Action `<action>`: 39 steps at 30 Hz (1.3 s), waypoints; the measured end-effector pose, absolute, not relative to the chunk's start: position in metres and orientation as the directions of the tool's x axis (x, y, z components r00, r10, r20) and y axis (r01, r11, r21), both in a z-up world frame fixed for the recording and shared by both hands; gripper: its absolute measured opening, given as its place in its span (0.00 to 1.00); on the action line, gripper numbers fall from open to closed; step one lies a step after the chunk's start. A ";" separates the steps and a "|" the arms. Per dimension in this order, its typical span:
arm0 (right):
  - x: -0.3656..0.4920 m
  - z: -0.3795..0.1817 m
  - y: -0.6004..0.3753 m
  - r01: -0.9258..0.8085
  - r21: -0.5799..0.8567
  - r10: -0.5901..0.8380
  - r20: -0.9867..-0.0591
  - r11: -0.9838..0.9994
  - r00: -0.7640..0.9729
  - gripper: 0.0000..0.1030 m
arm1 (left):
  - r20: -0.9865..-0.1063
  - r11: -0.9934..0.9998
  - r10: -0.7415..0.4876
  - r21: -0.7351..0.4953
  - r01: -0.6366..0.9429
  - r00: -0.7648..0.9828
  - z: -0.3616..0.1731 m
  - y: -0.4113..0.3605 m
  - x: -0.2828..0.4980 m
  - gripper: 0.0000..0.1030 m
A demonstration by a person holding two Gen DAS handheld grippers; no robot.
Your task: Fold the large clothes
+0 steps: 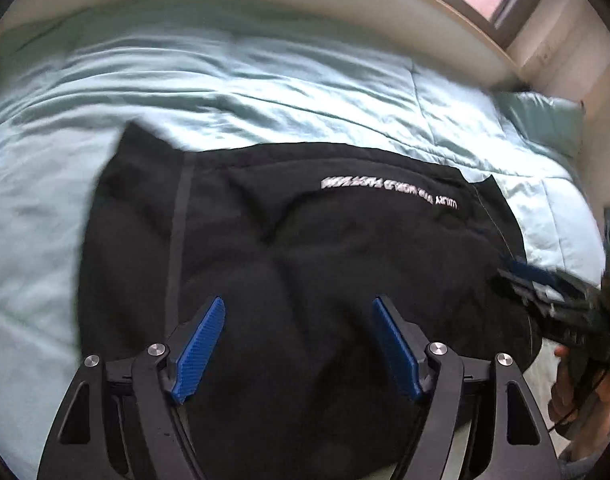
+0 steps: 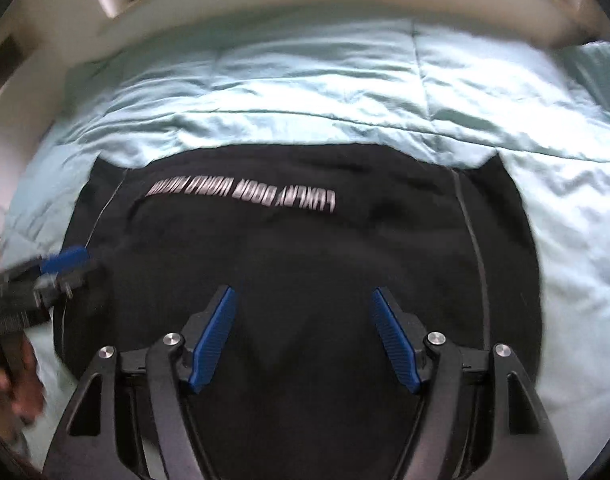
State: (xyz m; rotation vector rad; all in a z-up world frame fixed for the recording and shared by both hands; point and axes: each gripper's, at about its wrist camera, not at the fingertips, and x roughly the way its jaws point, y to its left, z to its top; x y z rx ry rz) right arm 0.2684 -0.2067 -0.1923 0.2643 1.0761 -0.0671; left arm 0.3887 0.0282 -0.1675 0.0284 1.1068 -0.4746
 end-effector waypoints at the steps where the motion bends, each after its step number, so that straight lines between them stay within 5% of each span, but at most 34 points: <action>1: 0.256 -0.197 -0.204 0.191 0.184 0.077 -0.882 0.964 0.464 0.71 | -0.867 0.912 -0.332 -0.195 0.361 0.371 -0.168 0.040 0.381 0.75; 7: 0.245 -0.259 -0.198 0.239 0.173 0.086 -0.937 0.956 0.338 0.73 | -0.922 0.945 -0.263 -0.186 0.270 0.286 -0.222 0.065 0.380 0.75; 21: 0.185 -0.191 -0.252 0.304 0.191 0.031 -0.887 0.933 0.461 0.73 | -0.887 0.946 -0.267 -0.167 0.278 0.376 -0.173 0.121 0.369 0.76; 30: 0.185 -0.208 -0.324 0.404 0.115 -0.066 -0.910 0.908 0.409 0.73 | -0.888 0.952 -0.247 -0.148 0.269 0.387 -0.170 0.159 0.381 0.76; 39: 0.199 -0.252 -0.351 0.398 0.222 0.060 -0.923 0.890 0.381 0.73 | -0.898 0.929 -0.338 -0.271 0.251 0.283 -0.205 0.153 0.411 0.76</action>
